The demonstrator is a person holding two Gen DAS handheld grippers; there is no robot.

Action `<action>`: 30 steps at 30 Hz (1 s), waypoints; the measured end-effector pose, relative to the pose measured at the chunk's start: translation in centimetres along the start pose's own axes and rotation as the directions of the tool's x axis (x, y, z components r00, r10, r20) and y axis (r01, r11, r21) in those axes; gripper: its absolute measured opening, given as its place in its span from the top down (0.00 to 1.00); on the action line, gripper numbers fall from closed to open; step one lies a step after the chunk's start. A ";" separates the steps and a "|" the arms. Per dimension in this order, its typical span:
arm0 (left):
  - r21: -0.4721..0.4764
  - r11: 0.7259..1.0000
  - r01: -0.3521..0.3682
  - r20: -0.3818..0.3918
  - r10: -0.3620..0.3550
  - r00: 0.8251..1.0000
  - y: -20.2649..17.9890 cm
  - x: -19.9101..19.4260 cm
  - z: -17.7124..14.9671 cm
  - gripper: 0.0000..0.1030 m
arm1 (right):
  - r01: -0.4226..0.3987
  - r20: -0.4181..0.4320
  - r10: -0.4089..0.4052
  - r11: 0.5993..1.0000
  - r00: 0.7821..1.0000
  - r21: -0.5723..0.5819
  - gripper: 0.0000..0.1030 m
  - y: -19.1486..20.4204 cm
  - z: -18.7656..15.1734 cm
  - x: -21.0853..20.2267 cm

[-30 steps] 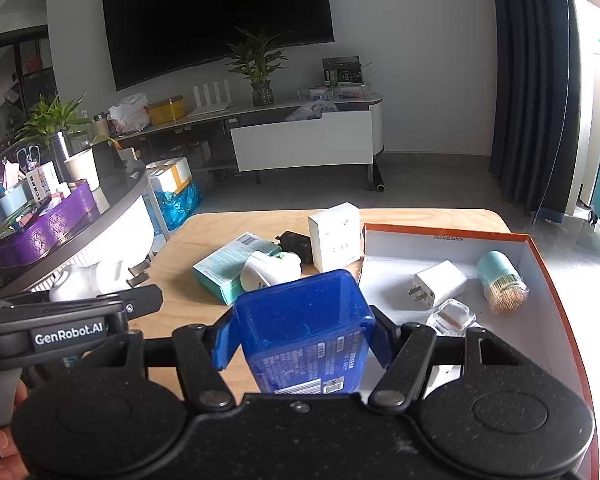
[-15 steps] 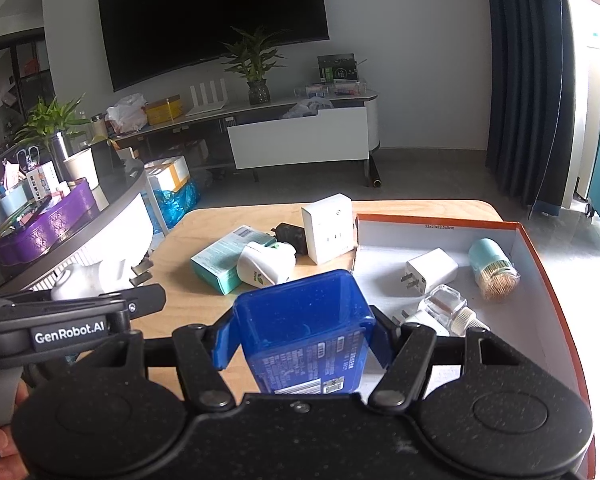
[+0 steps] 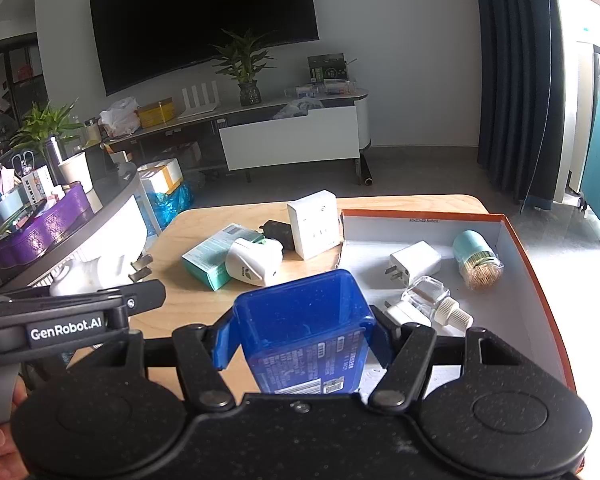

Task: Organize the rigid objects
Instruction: 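Carry the white plug adapter with the left gripper while the right carries the blue box to the tray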

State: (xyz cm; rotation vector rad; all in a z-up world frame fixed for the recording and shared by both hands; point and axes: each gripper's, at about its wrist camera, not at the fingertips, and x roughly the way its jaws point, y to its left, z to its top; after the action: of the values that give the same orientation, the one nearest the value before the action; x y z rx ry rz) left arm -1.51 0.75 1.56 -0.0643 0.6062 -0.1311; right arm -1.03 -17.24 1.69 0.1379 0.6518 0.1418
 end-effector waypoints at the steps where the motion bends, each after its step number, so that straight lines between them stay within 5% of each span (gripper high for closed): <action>1: 0.001 1.000 0.001 0.000 -0.001 1.000 -0.1 0.0 0.0 0.30 | 0.001 0.002 -0.001 1.000 1.000 0.001 0.24 0.0 0.0 0.0; 30: 0.063 0.996 0.065 -0.018 -0.064 0.998 -3.2 0.6 -0.6 0.30 | 0.058 0.008 -0.058 0.997 0.998 0.057 0.24 -3.2 -0.5 -1.7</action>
State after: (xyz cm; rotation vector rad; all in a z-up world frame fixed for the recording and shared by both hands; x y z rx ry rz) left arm -1.75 -2.54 1.05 -0.0217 0.6160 -0.2132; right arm -2.39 -20.64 1.72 0.1739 0.6501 0.0667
